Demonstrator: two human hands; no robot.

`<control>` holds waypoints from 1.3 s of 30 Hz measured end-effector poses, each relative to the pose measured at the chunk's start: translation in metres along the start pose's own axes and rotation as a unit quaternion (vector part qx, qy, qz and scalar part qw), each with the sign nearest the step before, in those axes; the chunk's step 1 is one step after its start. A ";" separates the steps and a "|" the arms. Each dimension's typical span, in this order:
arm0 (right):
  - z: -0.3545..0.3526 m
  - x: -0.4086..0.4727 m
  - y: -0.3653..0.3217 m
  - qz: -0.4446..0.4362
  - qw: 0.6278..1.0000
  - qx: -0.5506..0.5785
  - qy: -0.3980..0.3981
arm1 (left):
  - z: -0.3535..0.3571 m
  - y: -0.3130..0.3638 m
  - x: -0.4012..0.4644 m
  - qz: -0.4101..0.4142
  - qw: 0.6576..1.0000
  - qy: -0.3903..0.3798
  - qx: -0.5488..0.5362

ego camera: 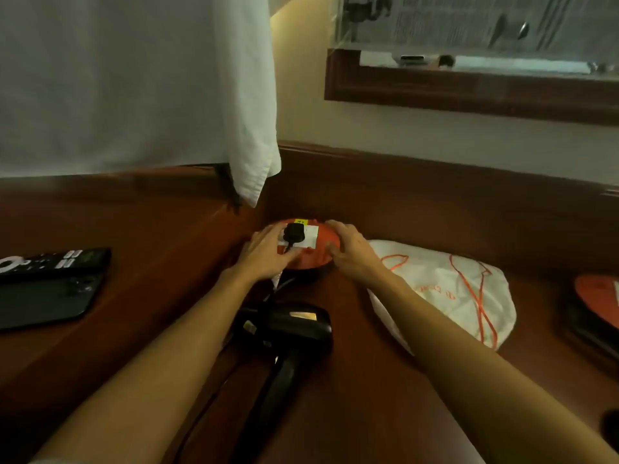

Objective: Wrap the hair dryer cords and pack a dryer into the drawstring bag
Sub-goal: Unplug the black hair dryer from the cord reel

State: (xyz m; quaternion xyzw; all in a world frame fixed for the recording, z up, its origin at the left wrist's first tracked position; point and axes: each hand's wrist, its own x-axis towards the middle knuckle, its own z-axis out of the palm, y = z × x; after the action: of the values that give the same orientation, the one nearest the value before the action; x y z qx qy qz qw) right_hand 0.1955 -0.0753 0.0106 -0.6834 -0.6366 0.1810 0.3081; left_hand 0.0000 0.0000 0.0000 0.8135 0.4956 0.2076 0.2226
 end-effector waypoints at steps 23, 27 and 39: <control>0.017 0.076 -0.012 0.005 0.984 -0.167 -0.066 | 0.026 -0.026 0.006 -0.019 1.000 -0.007 0.022; 0.020 0.077 -0.023 -0.049 0.973 -0.191 -0.116 | 0.025 -0.025 0.005 -0.023 1.000 -0.010 0.012; 0.017 0.091 -0.019 -0.049 0.975 -0.169 -0.134 | 0.027 -0.027 0.007 -0.022 1.000 -0.019 0.012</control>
State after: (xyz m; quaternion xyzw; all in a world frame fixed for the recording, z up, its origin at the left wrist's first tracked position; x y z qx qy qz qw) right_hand 0.1815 0.0174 0.0230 -0.6630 -0.7263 0.1453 0.1089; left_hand -0.0011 0.0133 -0.0361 0.8087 0.5114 0.1812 0.2272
